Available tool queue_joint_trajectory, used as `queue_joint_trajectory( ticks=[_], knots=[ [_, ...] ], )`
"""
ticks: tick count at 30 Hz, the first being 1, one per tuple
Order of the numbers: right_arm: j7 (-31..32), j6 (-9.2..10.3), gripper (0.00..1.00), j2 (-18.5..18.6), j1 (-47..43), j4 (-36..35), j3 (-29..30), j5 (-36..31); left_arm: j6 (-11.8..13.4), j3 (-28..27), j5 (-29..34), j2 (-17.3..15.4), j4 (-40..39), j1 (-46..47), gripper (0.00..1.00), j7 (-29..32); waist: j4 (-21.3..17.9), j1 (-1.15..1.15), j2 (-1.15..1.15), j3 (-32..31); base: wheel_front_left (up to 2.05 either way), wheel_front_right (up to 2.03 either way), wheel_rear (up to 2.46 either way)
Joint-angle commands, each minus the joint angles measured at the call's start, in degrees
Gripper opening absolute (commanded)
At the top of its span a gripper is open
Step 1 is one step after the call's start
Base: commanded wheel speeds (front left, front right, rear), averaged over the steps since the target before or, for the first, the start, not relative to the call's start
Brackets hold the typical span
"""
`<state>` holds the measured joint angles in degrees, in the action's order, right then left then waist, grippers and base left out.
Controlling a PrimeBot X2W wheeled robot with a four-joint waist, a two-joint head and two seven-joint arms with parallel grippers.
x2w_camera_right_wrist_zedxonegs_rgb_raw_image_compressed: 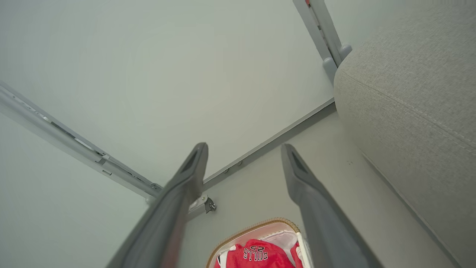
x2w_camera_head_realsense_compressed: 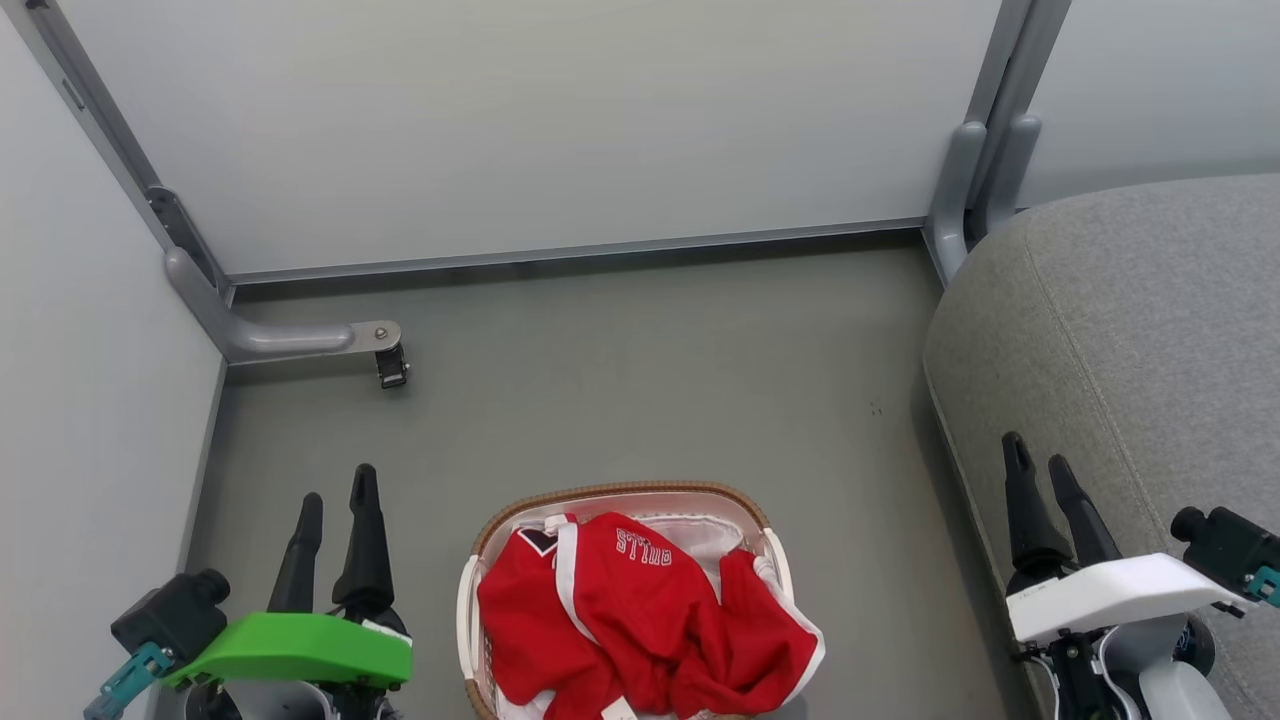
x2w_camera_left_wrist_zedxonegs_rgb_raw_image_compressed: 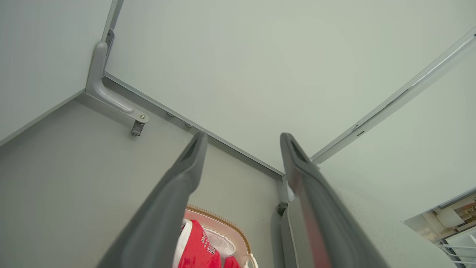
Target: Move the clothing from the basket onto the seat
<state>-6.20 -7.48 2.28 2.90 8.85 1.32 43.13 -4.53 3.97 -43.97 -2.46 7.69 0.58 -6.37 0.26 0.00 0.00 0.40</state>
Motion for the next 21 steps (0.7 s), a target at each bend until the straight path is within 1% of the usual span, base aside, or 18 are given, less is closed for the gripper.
queue_joint_trajectory(
  ticks=[1,11,21],
  knots=[
    [-0.67,-0.03,1.0,0.37,-0.15,-0.97,-0.14,-2.19,0.09,0.22,1.93,-0.37,-0.57,-0.09,1.0,-0.54,0.02,0.0,0.0,0.01,0.0,0.0,0.0],
    [-2.27,-0.03,1.0,0.44,-0.4,-0.95,-0.53,-9.61,0.3,0.77,7.55,-0.42,0.56,-0.51,1.0,-2.07,0.09,0.0,0.0,0.04,0.0,0.0,0.0],
    [-3.69,-0.03,1.0,0.52,-0.3,-0.04,-1.13,-15.71,0.62,1.9,12.01,-0.46,3.01,-0.67,1.0,-3.57,0.14,0.0,0.0,-0.01,0.0,0.0,0.0]
  ],
)
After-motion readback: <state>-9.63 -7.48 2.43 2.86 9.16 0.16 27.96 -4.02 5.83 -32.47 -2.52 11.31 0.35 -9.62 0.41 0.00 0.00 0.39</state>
